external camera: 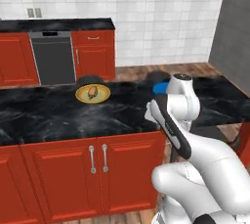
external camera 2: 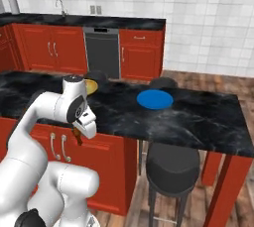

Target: Take the chicken drumsticks from the pan and place one on each plate on the dining counter.

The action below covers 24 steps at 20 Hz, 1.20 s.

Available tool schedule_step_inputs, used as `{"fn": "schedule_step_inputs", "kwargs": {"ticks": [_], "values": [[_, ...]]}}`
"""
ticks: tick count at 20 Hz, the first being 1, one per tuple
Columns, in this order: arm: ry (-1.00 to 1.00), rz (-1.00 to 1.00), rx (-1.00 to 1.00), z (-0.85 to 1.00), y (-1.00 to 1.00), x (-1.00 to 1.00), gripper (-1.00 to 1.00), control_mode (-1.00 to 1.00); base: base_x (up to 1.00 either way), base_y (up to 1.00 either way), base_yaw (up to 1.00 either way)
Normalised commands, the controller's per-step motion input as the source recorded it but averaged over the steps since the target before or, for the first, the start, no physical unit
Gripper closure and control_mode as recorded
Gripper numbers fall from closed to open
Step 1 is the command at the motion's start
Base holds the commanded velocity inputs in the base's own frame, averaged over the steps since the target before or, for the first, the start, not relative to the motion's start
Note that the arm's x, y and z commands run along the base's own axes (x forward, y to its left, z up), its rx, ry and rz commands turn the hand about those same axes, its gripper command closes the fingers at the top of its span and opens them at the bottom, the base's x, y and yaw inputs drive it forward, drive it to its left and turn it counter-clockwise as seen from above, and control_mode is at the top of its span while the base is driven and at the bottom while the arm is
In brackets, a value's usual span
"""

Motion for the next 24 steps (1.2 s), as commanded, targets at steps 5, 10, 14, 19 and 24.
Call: {"fn": "schedule_step_inputs", "kwargs": {"ticks": [5,10,14,19,24], "values": [[0.00,0.00,0.00,0.00,0.00,0.00,1.00,1.00,0.59,-0.41,0.10],[0.00,0.00,0.00,0.00,0.00,0.00,1.00,1.00,0.56,-0.39,0.09],[0.00,0.00,0.00,0.00,0.00,0.00,1.00,1.00,0.55,-0.37,0.07],[-0.01,0.01,0.01,0.00,-0.07,0.10,1.00,-1.00,0.41,-0.28,0.05],[-0.02,0.02,0.06,0.02,-0.51,0.66,1.00,-1.00,0.00,0.00,0.00]]}}
